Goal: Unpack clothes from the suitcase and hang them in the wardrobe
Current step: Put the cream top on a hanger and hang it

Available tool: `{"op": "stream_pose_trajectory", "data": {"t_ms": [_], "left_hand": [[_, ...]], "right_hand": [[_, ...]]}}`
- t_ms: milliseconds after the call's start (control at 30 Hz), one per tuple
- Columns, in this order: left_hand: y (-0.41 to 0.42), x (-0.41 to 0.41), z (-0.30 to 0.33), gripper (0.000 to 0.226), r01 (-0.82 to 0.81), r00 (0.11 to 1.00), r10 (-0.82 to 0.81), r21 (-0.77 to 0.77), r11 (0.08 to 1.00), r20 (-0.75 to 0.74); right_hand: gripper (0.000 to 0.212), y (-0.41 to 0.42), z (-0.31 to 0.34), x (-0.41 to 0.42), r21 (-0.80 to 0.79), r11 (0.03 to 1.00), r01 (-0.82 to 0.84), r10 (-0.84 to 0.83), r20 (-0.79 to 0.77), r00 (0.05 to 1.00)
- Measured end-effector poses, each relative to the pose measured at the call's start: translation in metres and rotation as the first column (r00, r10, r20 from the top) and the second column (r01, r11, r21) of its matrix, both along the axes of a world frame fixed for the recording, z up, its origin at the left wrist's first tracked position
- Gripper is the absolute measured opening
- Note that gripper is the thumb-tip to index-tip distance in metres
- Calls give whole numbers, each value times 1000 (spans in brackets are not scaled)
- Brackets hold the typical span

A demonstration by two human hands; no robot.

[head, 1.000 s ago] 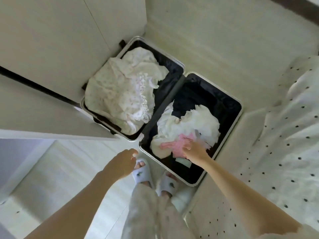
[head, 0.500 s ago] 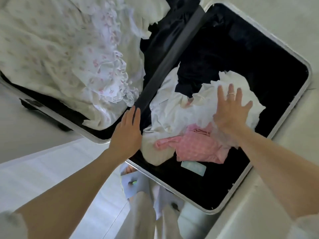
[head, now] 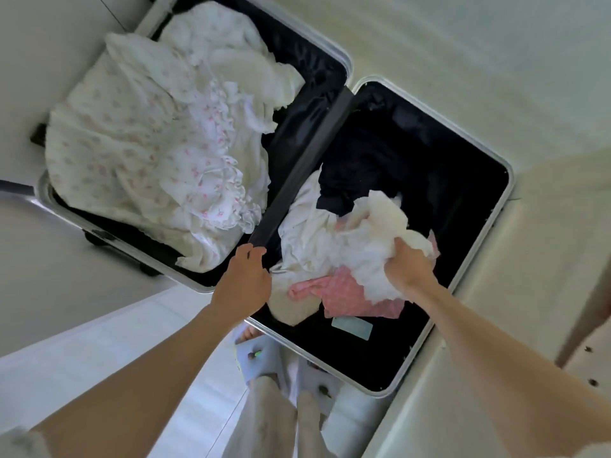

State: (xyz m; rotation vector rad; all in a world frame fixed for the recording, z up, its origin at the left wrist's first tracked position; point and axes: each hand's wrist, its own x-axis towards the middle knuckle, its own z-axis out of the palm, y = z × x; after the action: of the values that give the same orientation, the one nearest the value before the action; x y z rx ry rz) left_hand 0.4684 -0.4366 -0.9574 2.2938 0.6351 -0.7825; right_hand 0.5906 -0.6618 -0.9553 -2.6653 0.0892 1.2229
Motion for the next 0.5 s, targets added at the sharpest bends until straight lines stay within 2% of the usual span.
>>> {"op": "stream_pose_trajectory", "data": {"t_ms": [67,167,233,333,433,467,500], "left_hand": [[-2,-3,43,44,12,1000,-12,-38,999,1],[-9,-10,102,48,14,999,-21,-145,989,-45],[-21,-16,152,49,-74,994,47,-287,955,-102],[-36,-28,214,47,-180,974,110,-380,907,-199],[-41,-44,274,41,-285,952,199,-443,850,-233],[-43,-45,277,33,-346,934,252,-461,817,-253],[-39,-55,310,25,-416,909,340,-451,790,-241]], "right_hand": [[34,9,45,-7,78,996,47,-44,-37,998],[12,31,109,-23,221,967,130,-111,-98,989],[23,46,160,-33,352,897,268,-212,-189,959],[15,60,233,-45,498,744,445,-300,-346,889],[29,65,297,-59,536,645,544,-356,-419,835],[33,64,298,-60,522,602,604,-404,-453,795],[31,66,329,-66,512,592,623,-404,-480,779]]}}
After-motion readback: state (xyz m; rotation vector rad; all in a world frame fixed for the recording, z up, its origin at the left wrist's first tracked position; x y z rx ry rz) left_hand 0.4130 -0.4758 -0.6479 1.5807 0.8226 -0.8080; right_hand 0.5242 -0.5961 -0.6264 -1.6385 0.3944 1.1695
